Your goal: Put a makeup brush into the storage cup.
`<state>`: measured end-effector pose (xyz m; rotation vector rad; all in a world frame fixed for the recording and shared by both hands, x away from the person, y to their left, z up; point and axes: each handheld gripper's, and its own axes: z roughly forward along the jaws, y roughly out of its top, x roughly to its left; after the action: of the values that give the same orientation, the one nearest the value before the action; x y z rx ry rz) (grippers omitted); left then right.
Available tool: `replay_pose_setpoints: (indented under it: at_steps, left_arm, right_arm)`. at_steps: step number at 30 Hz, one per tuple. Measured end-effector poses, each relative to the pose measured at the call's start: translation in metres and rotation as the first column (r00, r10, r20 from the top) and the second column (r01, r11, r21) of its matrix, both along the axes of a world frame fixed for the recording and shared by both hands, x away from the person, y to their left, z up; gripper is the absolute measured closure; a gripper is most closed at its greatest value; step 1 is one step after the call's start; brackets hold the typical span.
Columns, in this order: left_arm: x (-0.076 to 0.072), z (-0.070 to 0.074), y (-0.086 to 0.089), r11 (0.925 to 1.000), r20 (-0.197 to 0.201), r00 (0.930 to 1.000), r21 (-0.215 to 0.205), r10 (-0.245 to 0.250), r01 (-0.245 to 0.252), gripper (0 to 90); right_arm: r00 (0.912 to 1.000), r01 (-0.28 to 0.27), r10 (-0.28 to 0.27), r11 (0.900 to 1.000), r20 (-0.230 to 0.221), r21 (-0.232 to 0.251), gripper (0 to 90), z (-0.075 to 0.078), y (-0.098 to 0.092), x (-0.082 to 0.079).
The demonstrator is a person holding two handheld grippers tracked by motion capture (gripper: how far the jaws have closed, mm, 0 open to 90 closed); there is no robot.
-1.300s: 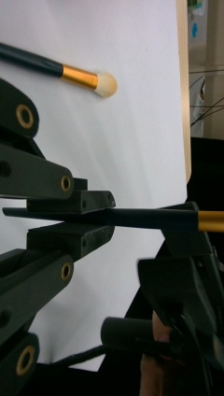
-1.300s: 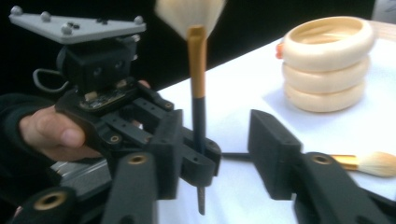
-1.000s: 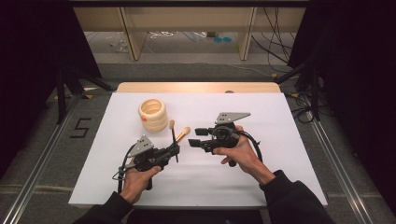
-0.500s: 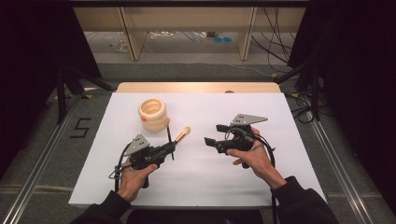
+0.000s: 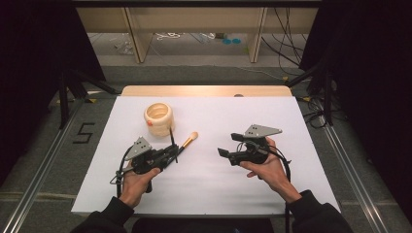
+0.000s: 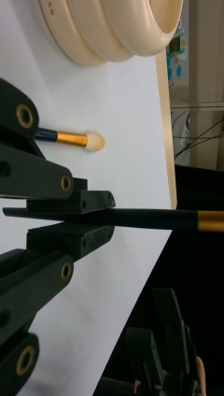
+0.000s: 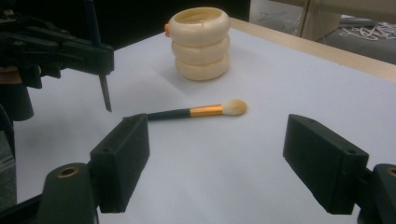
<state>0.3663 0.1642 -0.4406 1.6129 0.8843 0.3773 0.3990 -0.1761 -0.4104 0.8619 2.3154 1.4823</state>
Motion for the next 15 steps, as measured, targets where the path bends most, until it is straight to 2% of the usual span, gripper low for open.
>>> replay_pose_setpoints:
  at_steps: [3, 9, 12, 15]
  left_arm:
    - [0.004, 0.001, 0.003, 0.9999, 0.008, 0.9999, 0.000, 0.015, -0.015, 83.5]
    - [0.015, 0.004, 0.014, 0.9979, 0.016, 0.9977, 0.006, 0.065, -0.065, 83.5]
    - [0.021, 0.006, 0.019, 0.9965, 0.024, 0.9962, 0.001, 0.084, -0.084, 83.5]
    - [0.025, 0.007, 0.022, 0.9950, 0.022, 0.9947, -0.004, 0.100, -0.100, 83.5]
  right_arm:
    - [0.9999, 0.012, -0.012, 1.000, 0.012, -0.009, 24.3, -0.002, -0.001, -0.003]
    - [1.0000, 0.002, -0.002, 1.000, -0.003, -0.002, 24.2, -0.006, -0.004, -0.008]
    - [0.9999, 0.011, -0.011, 1.000, -0.007, -0.014, 23.6, -0.008, -0.007, -0.010]
    - [0.9997, 0.021, -0.021, 1.000, -0.007, -0.004, 23.4, -0.008, -0.009, -0.012]
